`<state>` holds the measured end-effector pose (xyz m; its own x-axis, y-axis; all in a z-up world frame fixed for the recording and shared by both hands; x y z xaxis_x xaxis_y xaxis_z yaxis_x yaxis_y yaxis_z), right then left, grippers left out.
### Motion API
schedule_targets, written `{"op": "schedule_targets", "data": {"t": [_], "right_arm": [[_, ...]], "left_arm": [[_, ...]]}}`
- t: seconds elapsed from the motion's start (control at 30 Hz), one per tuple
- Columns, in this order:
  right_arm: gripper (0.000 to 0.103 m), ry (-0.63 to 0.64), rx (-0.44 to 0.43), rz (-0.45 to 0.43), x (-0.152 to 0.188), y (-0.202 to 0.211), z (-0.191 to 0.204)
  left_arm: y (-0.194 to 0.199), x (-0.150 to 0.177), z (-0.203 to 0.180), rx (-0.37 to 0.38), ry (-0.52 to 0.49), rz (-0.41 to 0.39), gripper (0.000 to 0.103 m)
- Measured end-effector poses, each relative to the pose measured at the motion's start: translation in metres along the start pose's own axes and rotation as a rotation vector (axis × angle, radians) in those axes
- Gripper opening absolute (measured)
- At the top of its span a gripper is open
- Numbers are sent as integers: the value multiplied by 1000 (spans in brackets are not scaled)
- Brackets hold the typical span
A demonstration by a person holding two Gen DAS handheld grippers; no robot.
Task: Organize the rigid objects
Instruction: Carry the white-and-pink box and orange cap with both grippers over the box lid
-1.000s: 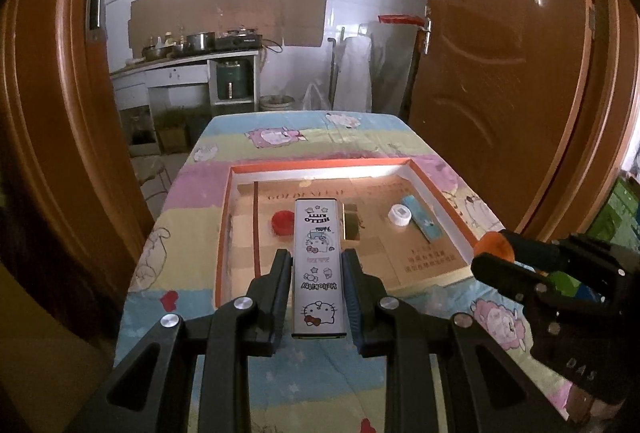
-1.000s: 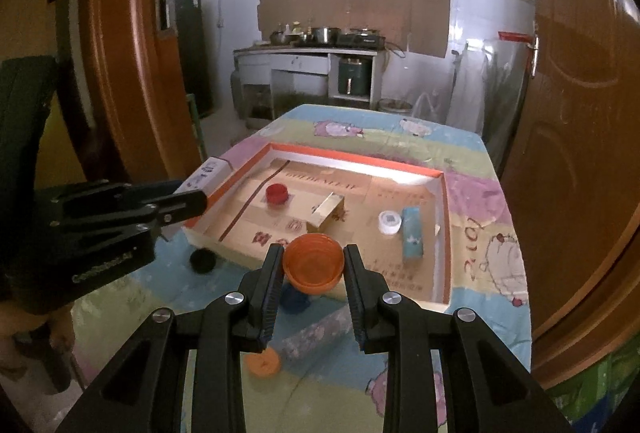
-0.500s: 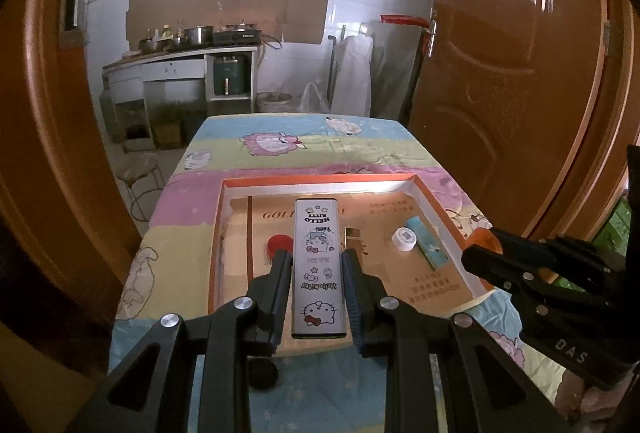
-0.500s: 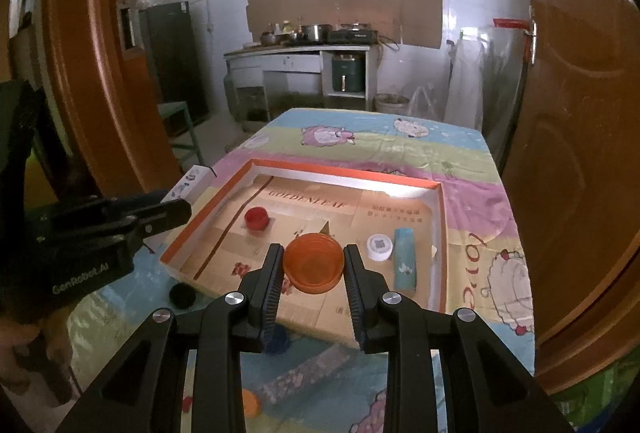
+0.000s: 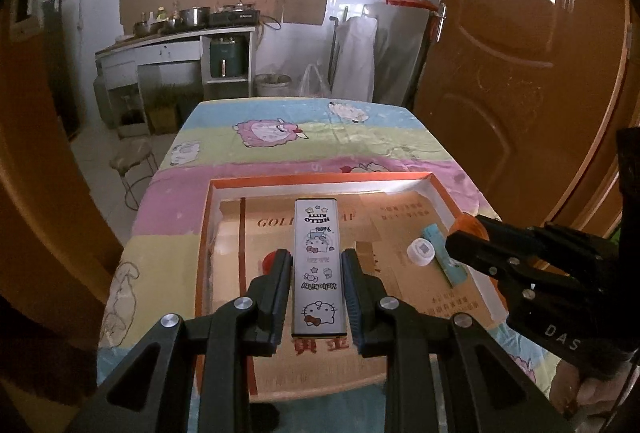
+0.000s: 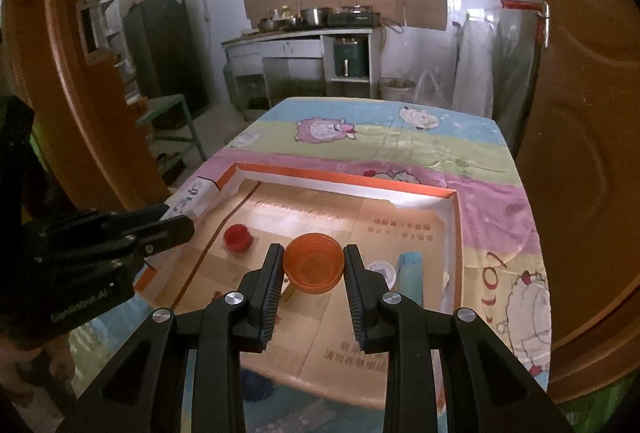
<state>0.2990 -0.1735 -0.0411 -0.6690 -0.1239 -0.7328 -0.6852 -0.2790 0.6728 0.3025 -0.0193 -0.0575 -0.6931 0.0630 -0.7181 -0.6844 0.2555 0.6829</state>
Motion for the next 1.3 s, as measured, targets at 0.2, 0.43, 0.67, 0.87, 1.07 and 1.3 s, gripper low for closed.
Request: {"op": "schedule_targets", "data": {"t": [0.2, 0.43, 0.67, 0.87, 1.07, 1.3], "right_arm": [[31, -24, -6, 19, -15, -20, -13], [31, -40, -9, 56, -28, -51, -28], [31, -46, -13, 91, -37, -80, -43], [31, -42, -8, 117, -40, -100, -49], [31, -42, 4, 159, -37, -121, -54], [31, -47, 9, 210, -35, -139, -58]], "left_arm": [[-23, -10, -1, 6, -9, 33, 26], [-55, -21, 1, 6, -6, 81, 26], [-80, -28, 6, 0, -6, 117, 26], [-98, -32, 4, 7, 1, 148, 26], [-113, -33, 2, -1, 1, 181, 26], [-130, -31, 1, -7, -3, 231, 26]]}}
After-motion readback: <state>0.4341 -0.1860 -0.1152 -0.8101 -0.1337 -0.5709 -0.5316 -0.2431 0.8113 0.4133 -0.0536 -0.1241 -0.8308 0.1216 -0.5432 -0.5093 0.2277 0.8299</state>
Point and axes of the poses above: each gripper's, at about its wrist camera, not at the fingertips, and y roughly against the way its jaws point, z to its left, x to its underside, the point moved 4 cm from there along -y, roughly the way its jaws point, and after that the axes turned 1 degree about x, right-handed, at the moved point
